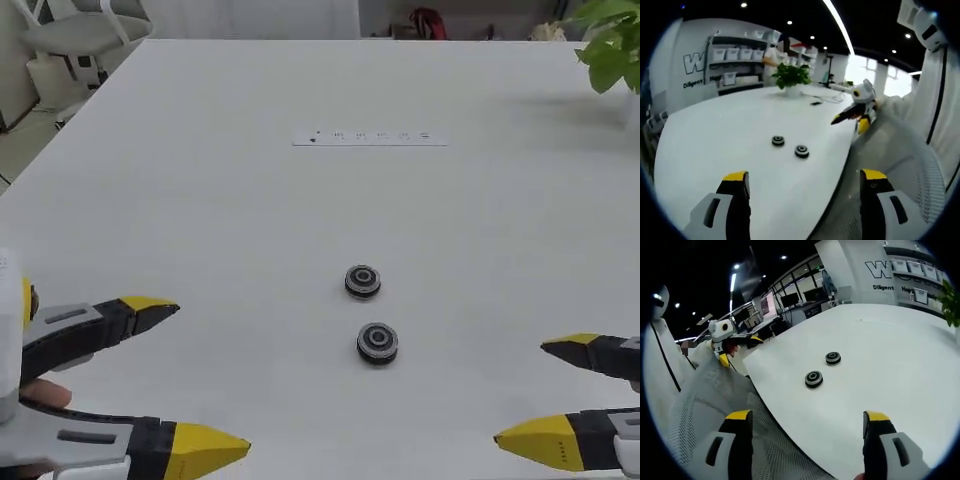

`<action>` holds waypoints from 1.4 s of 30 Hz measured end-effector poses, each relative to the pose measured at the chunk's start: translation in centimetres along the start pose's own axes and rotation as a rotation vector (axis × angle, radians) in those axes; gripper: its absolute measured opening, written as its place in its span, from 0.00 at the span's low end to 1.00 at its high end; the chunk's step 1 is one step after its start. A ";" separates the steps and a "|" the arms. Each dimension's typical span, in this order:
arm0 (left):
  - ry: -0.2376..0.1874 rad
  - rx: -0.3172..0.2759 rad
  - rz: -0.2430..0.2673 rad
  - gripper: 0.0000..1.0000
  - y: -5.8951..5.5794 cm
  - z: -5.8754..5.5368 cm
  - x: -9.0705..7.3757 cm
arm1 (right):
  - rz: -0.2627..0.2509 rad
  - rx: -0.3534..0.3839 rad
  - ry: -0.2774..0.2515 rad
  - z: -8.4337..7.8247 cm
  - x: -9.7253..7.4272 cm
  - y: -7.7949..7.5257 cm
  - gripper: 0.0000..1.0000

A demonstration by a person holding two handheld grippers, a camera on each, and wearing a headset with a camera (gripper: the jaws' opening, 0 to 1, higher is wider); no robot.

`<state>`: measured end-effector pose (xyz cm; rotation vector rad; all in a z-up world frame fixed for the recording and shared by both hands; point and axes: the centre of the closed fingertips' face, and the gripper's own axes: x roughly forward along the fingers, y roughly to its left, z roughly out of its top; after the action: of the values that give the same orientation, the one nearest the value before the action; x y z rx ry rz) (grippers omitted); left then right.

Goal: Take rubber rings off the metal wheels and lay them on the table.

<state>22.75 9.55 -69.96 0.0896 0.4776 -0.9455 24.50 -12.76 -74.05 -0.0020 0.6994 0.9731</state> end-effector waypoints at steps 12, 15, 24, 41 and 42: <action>-0.117 0.045 -0.006 0.93 -0.1 5.3 -0.7 | 0.019 -0.070 -0.011 2.2 0.4 -0.2 0.90; -0.121 0.070 -0.001 0.93 0.1 6.3 -0.5 | 0.033 -0.088 -0.017 2.9 0.5 -0.1 0.90; -0.113 0.159 -0.039 0.92 -0.4 8.4 1.9 | 0.071 -0.146 -0.022 4.8 1.2 0.0 0.90; -0.120 0.271 -0.159 0.88 -2.9 11.0 6.7 | 0.156 -0.196 -0.145 8.1 2.1 0.5 0.84; -0.123 0.278 -0.164 0.87 -2.9 11.2 7.0 | 0.157 -0.194 -0.155 8.4 2.2 0.5 0.83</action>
<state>27.80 -0.57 -62.59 0.2451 0.2402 -1.1679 29.46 -8.32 -68.53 -0.0423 0.4654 1.1762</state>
